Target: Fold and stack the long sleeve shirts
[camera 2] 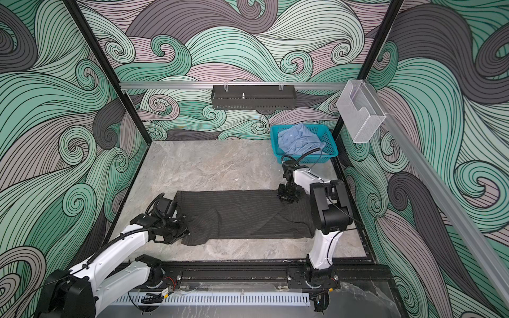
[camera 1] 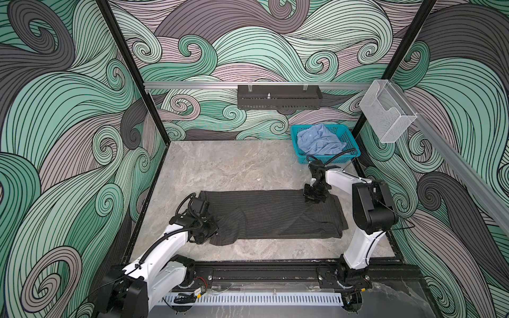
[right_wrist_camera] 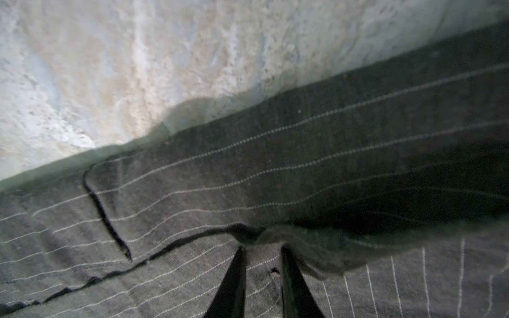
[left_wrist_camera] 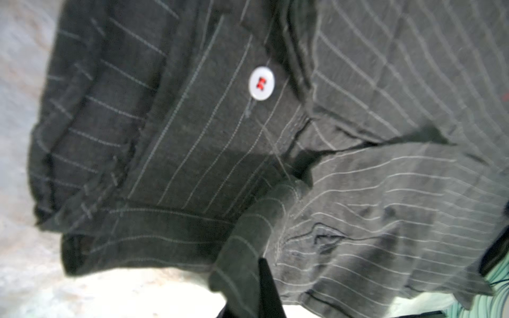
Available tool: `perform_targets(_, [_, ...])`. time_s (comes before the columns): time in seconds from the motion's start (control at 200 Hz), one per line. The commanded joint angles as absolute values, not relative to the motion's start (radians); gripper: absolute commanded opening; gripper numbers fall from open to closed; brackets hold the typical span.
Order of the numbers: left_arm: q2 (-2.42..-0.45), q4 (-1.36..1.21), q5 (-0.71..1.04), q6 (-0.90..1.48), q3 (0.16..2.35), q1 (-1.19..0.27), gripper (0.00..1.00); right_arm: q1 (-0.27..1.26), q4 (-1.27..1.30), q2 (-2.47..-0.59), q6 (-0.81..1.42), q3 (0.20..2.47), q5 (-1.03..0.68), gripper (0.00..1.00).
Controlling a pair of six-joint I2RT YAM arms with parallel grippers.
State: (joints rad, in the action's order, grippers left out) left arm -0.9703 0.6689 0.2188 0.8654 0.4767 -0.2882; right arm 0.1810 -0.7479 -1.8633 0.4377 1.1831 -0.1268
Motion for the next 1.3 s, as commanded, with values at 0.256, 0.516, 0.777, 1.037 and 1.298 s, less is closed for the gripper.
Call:
perform_targets(0.256, [-0.974,0.717,0.016,0.601,0.811,-0.284,0.0,0.173,-0.746,-1.854,0.432,1.154,-0.136,0.22])
perform_targets(0.516, [-1.159,0.719,-0.051,0.548,0.92,-0.234,0.0,0.163,-0.742,-1.849,0.434,1.147,-0.132,0.22])
perform_targets(0.777, [-1.258,0.684,-0.039,0.575,0.865,-0.115,0.0,0.16,-0.736,-1.855,0.442,1.154,-0.129,0.22])
perform_targets(1.037, [-1.489,0.77,0.043,0.548,0.989,-0.078,0.03,0.159,-0.721,-1.868,0.453,1.157,-0.132,0.22])
perform_targets(1.298, [-1.43,0.841,0.074,0.514,1.069,-0.075,0.5,0.163,-0.721,-1.757,0.458,1.139,-0.161,0.39])
